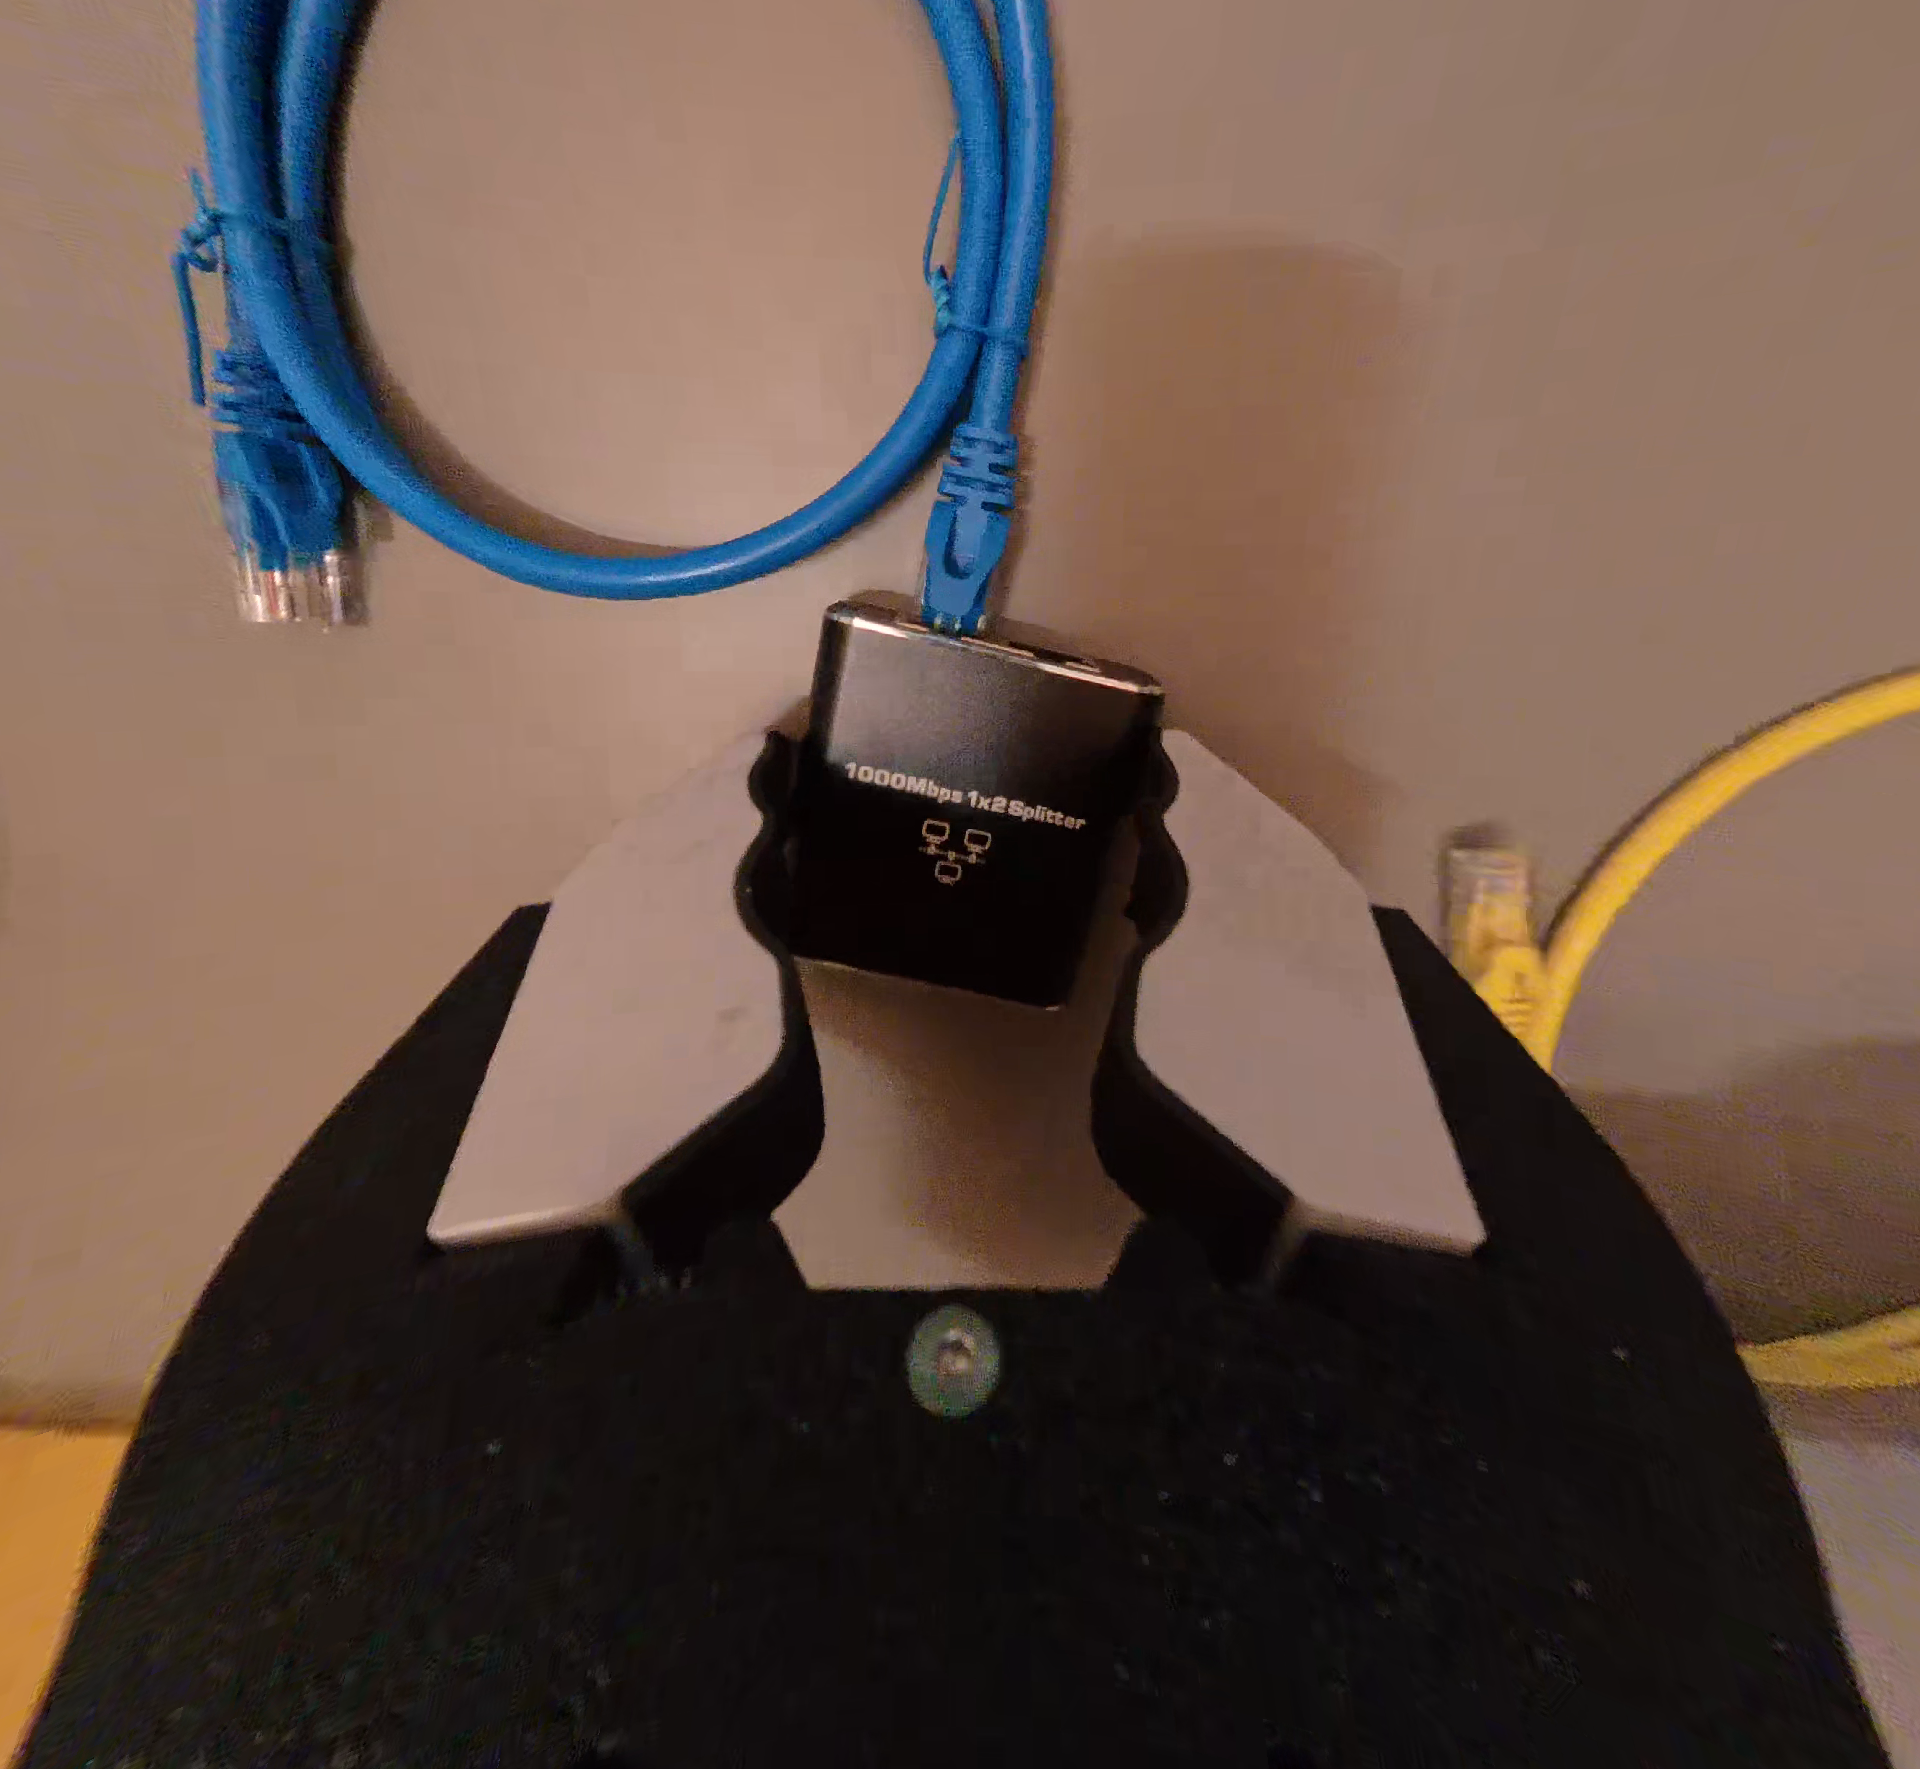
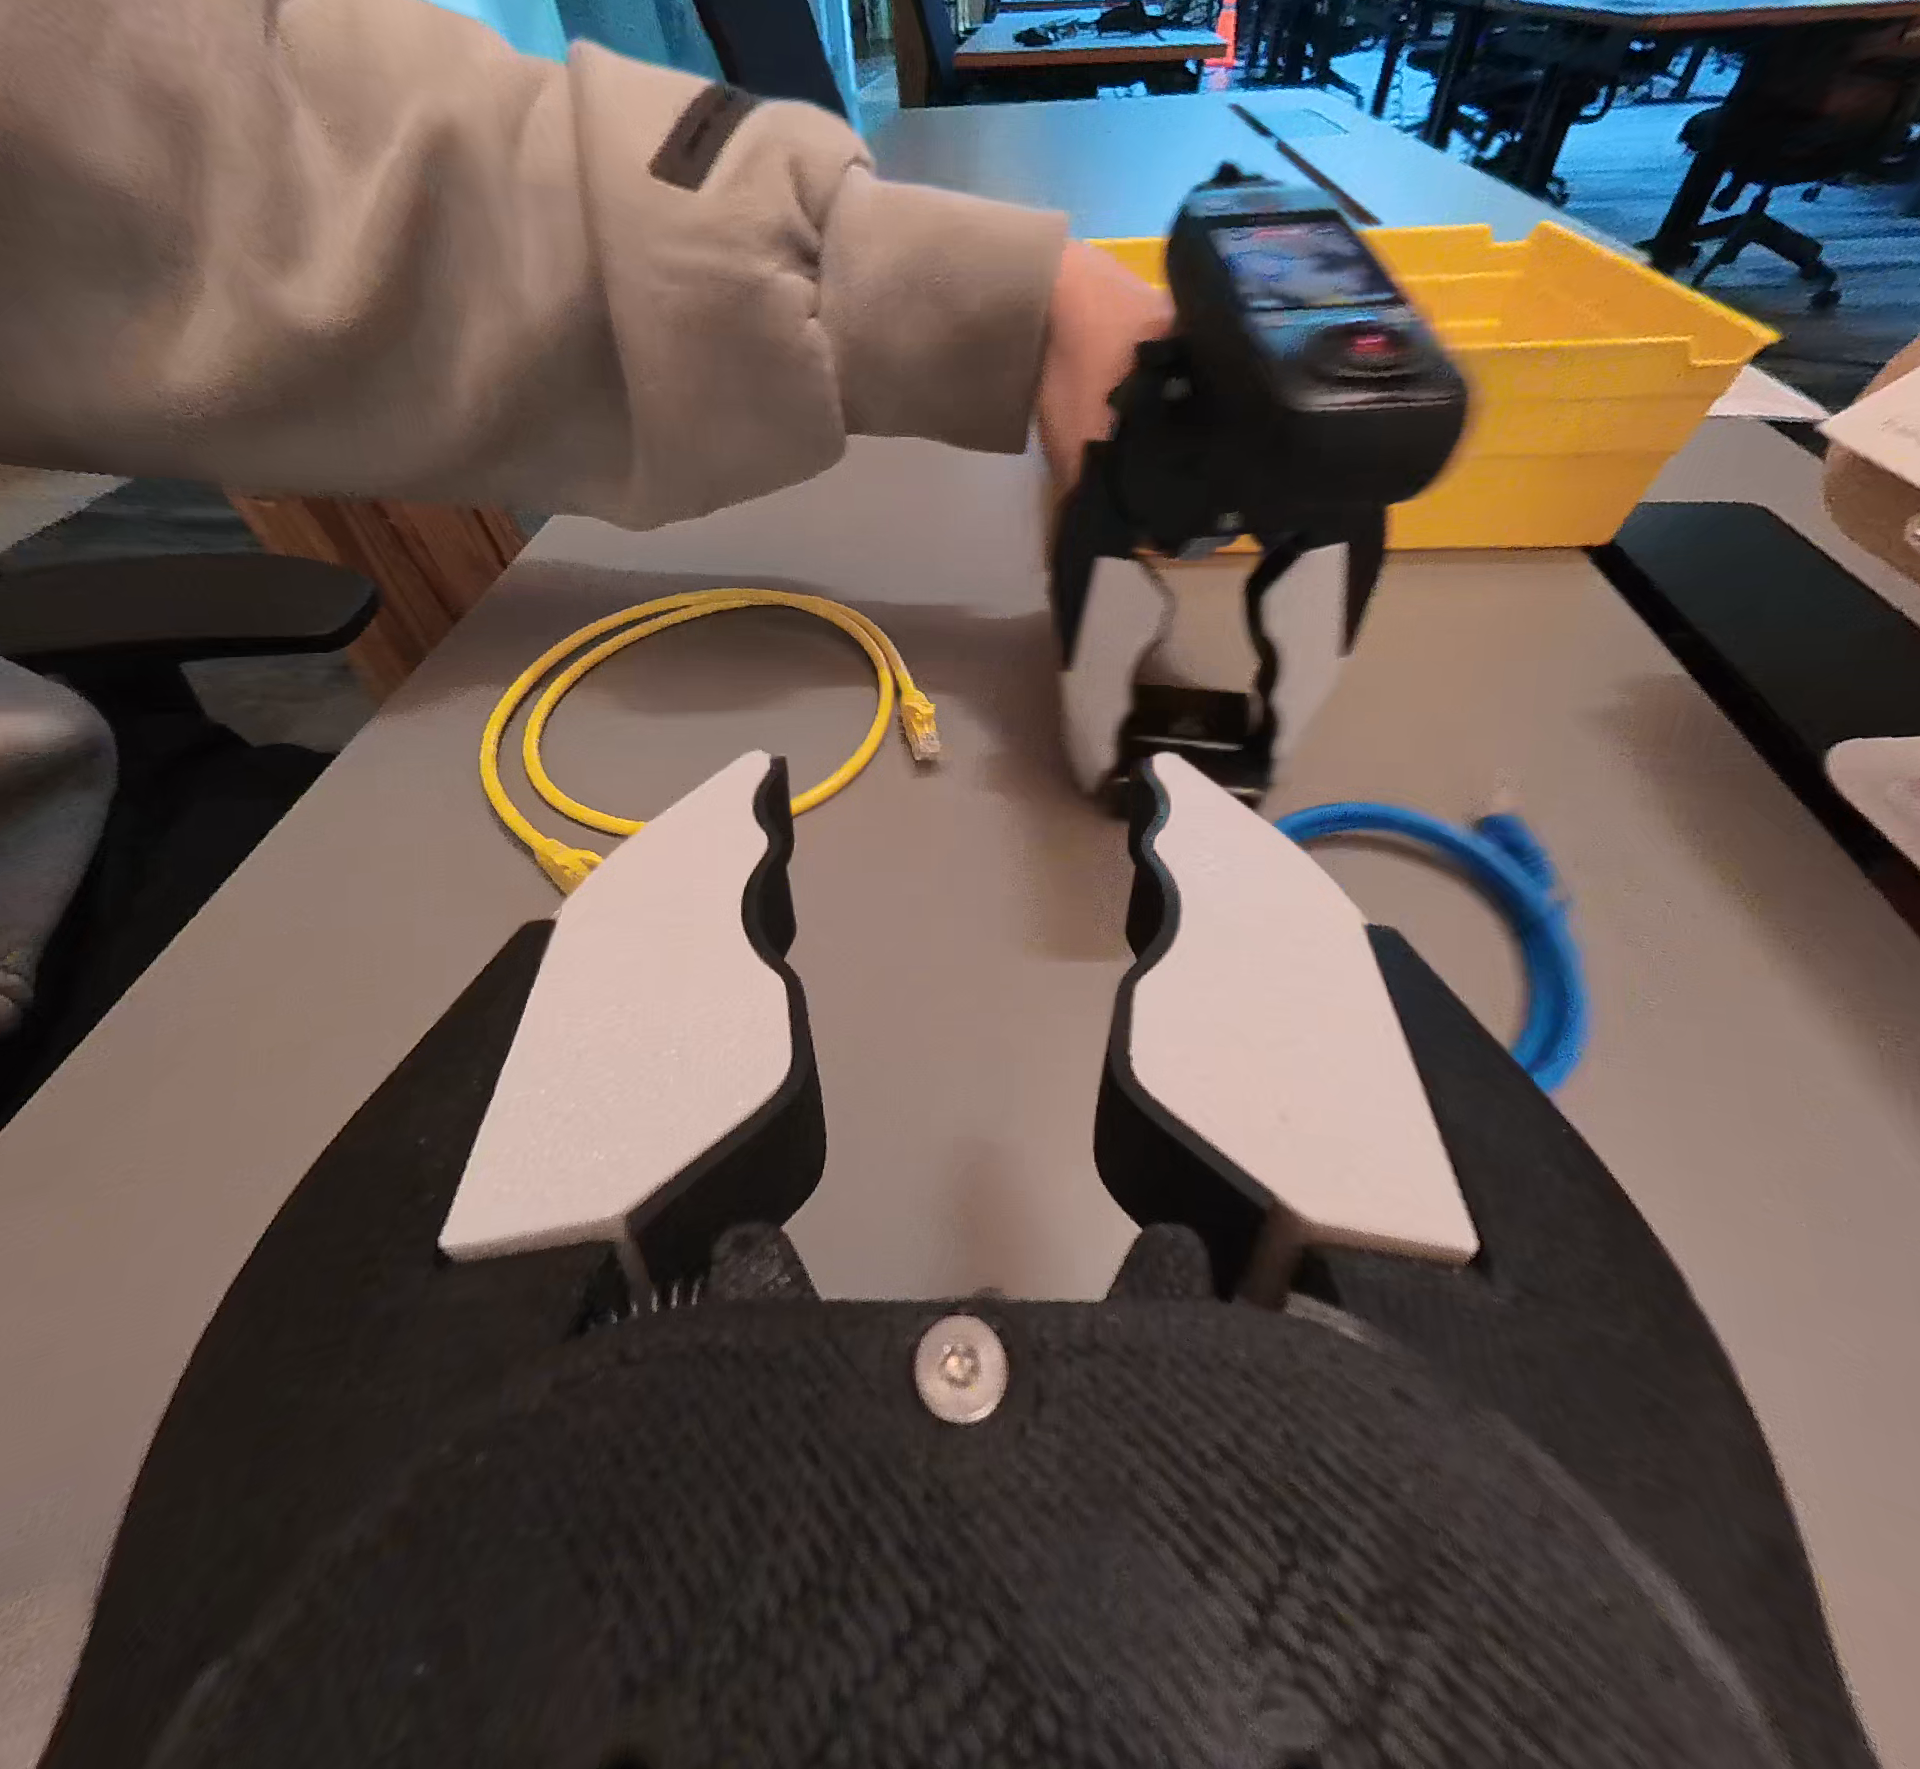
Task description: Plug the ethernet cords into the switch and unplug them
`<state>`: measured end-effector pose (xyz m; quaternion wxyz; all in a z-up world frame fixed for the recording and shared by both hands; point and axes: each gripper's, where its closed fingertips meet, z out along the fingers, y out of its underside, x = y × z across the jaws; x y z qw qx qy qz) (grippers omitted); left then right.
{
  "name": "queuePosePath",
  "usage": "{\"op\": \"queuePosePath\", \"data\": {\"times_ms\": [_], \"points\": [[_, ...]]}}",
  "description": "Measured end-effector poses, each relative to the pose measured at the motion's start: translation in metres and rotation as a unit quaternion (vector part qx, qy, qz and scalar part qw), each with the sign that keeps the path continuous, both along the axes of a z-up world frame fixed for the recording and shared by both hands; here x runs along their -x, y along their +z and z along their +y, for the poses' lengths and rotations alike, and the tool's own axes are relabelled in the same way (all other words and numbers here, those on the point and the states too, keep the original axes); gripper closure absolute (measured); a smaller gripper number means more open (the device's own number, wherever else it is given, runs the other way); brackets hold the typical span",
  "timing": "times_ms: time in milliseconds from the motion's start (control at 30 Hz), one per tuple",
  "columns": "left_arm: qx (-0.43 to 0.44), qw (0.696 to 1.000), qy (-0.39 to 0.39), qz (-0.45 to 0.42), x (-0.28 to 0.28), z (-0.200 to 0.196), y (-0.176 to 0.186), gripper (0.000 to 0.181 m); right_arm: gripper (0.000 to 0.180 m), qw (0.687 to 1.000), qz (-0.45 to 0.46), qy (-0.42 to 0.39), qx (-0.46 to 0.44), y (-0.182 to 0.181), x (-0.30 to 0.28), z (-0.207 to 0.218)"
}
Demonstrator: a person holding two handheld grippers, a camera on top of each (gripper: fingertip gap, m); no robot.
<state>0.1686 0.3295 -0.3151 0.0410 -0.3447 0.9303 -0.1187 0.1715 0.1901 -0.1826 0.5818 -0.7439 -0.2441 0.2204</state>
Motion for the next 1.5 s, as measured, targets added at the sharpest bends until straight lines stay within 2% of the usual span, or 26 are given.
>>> {"op": "queuePosePath", "data": {"times_ms": [167,233,300,433,533,633,767,833,933,1000,1067,1100,1133,1167,1233,1367,1433,1500], "points": [[0.056,0.978,-0.191,-0.057,0.030,-0.097,0.014,0.118,0.117,1.000,-0.005,-0.024,-0.005,0.006,-0.017,-0.010],[0.054,0.968,-0.226,-0.089,0.037,-0.124,0.019,0.118,0.118,1.000,0.007,-0.007,-0.002,0.005,-0.015,-0.016],[0.028,0.965,-0.230,-0.119,0.039,-0.132,0.023,0.123,0.118,1.000,0.008,0.006,0.011,-0.002,-0.012,-0.018],[0.049,0.967,-0.166,-0.188,0.037,-0.134,0.046,0.126,0.118,0.998,-0.019,0.028,0.055,-0.027,-0.005,-0.017],[0.059,0.977,-0.024,-0.205,0.036,-0.129,0.062,0.131,0.123,0.995,-0.044,0.040,0.086,-0.041,0.001,-0.015],[0.075,0.984,0.088,-0.136,0.067,-0.138,0.053,0.136,0.131,0.984,-0.083,0.054,0.147,-0.067,0.003,-0.023],[0.088,0.979,0.157,-0.099,0.103,-0.154,0.032,0.149,0.142,0.952,-0.113,0.086,0.271,-0.100,0.021,-0.052],[0.077,0.970,0.205,-0.102,0.103,-0.147,0.022,0.154,0.148,0.930,-0.128,0.100,0.328,-0.119,0.034,-0.073],[0.078,0.958,0.264,-0.086,0.086,-0.138,0.009,0.158,0.157,0.925,-0.108,0.111,0.347,-0.119,0.061,-0.086],[0.092,0.953,0.279,-0.078,0.069,-0.137,0.006,0.171,0.155,0.924,-0.109,0.120,0.347,-0.118,0.083,-0.094],[0.121,0.952,0.261,-0.104,0.047,-0.145,0.013,0.181,0.150,0.929,-0.090,0.126,0.336,-0.116,0.112,-0.097],[0.142,0.950,0.244,-0.134,0.033,-0.150,0.020,0.181,0.157,0.930,-0.077,0.141,0.331,-0.116,0.129,-0.101],[0.174,0.945,0.225,-0.159,0.022,-0.159,0.029,0.175,0.178,0.928,-0.070,0.166,0.326,-0.117,0.146,-0.106],[0.203,0.939,0.214,-0.173,0.014,-0.166,0.037,0.167,0.178,0.933,-0.062,0.163,0.316,-0.116,0.160,-0.104],[0.211,0.928,0.235,-0.198,0.003,-0.160,0.048,0.156,0.169,0.946,-0.067,0.104,0.299,-0.112,0.165,-0.096],[0.221,0.900,0.270,-0.262,0.012,-0.142,0.081,0.156,0.153,0.970,-0.055,0.049,0.232,-0.073,0.147,-0.102],[0.200,0.897,0.283,-0.273,0.031,-0.133,0.088,0.156,0.141,0.980,-0.111,0.020,0.164,-0.055,0.118,-0.101],[0.186,0.901,0.284,-0.270,0.054,-0.132,0.090,0.156,0.125,0.973,-0.216,-0.030,0.076,-0.045,0.076,-0.088]]}}
